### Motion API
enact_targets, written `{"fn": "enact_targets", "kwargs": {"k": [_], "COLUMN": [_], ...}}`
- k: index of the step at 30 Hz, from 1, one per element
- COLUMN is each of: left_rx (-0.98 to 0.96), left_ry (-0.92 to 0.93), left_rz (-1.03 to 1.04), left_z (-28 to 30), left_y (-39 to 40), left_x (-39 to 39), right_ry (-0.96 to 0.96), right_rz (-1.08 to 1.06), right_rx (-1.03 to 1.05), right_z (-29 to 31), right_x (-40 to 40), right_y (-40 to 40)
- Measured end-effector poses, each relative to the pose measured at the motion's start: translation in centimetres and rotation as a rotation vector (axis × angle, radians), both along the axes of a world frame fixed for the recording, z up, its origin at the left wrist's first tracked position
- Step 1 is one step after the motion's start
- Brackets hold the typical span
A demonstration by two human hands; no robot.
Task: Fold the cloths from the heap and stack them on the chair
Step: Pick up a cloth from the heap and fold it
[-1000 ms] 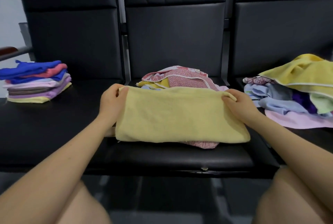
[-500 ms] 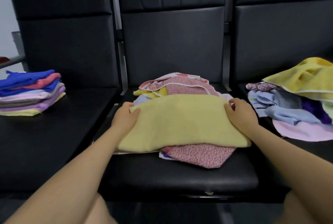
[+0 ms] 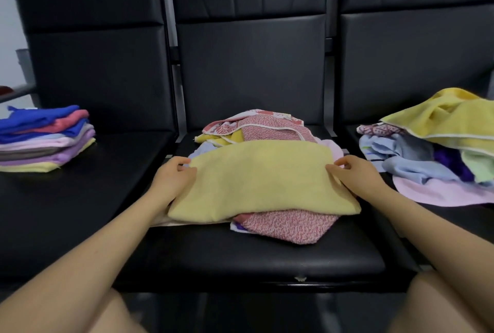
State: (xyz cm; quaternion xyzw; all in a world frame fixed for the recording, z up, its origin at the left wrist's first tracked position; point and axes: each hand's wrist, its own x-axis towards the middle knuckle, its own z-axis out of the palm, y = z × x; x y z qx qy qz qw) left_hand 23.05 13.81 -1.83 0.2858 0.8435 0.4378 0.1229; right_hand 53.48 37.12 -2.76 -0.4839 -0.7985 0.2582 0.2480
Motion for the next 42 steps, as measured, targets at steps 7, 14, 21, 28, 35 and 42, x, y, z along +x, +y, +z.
{"fn": "enact_targets", "kwargs": {"k": [7,14,21,28,35,42], "left_rx": [-0.204,0.017,0.133,0.067,0.218,0.152], "left_ry": [-0.269,-0.382,-0.333,-0.603,-0.576,-0.592], "left_rz": [0.04,0.06,0.031,0.054,-0.08,-0.095], "left_z": [0.6,1.2,1.5,0.0,2.2,2.2], "left_y": [-1.5,-1.2,-0.2,-0.6,-1.0,-2.5], "left_x": [1.0,1.7,1.3,-1.0,1.7,2.8], "right_ry": [0.267,0.696,0.617,0.505,0.634,0.839], "right_rz": [-0.056,-0.146,-0.094,-0.031,-0.01,0.001], "right_rx": [-0.404,-0.67,-0.992,-0.992,-0.932,-0.823], "right_z": [1.0,1.7,3.0,3.0,3.9,6.1], "right_x": [-1.0,0.2,1.0,0.5,-1.2,-2.2], "right_y": [-1.5,-1.6,-2.8,-2.7,-3.1,-3.5]}}
